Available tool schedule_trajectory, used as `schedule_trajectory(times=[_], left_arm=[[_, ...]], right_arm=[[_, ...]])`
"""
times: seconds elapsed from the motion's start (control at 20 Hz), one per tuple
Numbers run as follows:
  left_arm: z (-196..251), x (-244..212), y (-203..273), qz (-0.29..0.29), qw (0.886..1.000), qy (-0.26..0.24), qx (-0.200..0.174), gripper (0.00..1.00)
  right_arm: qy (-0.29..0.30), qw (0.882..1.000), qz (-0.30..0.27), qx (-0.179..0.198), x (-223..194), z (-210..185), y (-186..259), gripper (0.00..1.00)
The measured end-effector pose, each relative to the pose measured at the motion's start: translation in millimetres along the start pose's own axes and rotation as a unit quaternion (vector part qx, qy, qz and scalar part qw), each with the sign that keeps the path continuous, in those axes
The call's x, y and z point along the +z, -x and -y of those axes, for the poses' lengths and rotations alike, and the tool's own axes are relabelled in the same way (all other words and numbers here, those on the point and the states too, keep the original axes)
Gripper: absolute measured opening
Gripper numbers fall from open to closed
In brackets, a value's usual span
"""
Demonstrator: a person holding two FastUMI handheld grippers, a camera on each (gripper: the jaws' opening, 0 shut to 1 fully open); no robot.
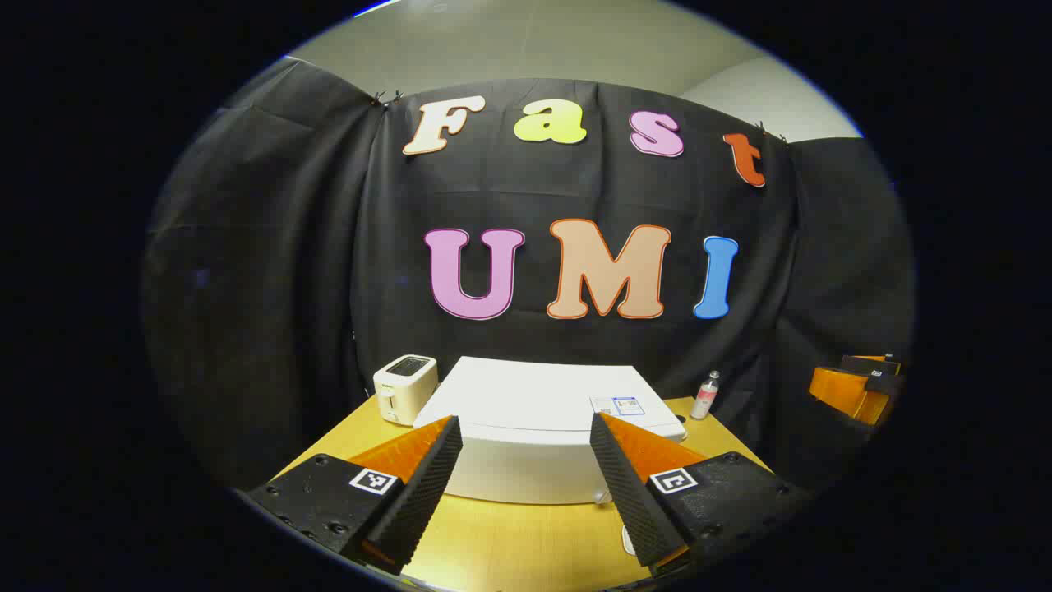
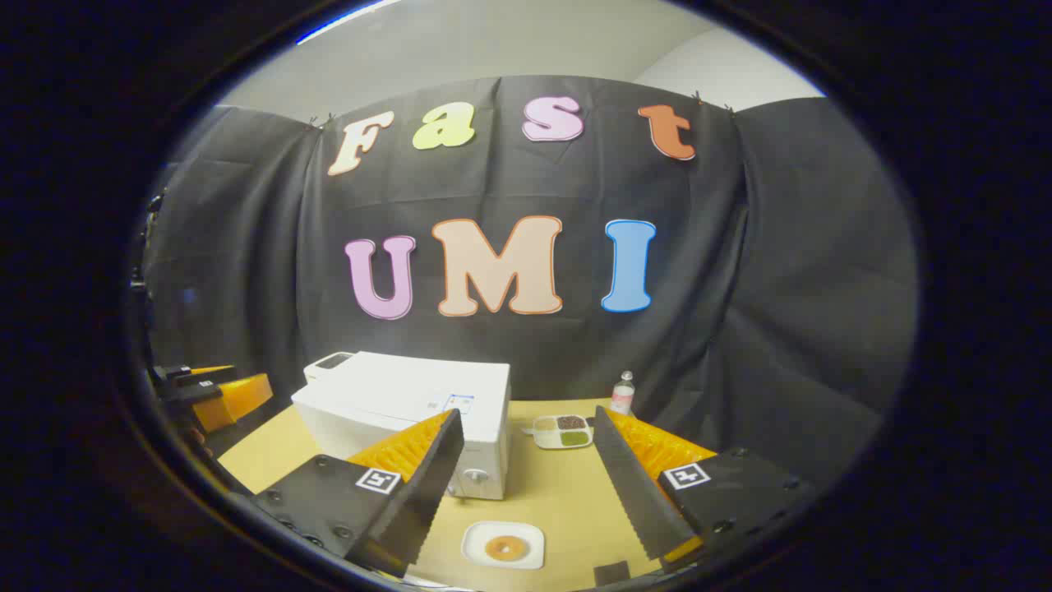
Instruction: Open the microwave oven with the left hand, put the food in, and close the microwave oven.
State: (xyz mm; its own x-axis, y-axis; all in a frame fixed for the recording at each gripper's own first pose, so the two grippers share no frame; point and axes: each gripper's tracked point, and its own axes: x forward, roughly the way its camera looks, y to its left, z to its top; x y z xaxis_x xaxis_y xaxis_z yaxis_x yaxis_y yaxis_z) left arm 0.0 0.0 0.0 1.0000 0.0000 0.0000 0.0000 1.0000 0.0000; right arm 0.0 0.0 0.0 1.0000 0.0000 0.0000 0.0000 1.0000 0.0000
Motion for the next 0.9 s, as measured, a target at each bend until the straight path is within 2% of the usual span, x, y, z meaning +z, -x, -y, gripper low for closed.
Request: schedule_trajectory(times=[0.2,0.55,0.9], left_arm=[[7,7,-1,0.006,1.000,-0.005,0.006,0.96],[23,-1,0,-0.001,1.000,-0.001,-0.016,0.96],[24,-19,0,-0.021,0.999,-0.001,-0.026,0.96]], right_arm=[[0.000,1.000,0.004,-0.001,3,13,-1,0.94],[-0.008,1.000,0.008,-0.019,3,28,2,0.94],[-0.007,1.000,0.009,-0.016,-4,21,8,1.00]])
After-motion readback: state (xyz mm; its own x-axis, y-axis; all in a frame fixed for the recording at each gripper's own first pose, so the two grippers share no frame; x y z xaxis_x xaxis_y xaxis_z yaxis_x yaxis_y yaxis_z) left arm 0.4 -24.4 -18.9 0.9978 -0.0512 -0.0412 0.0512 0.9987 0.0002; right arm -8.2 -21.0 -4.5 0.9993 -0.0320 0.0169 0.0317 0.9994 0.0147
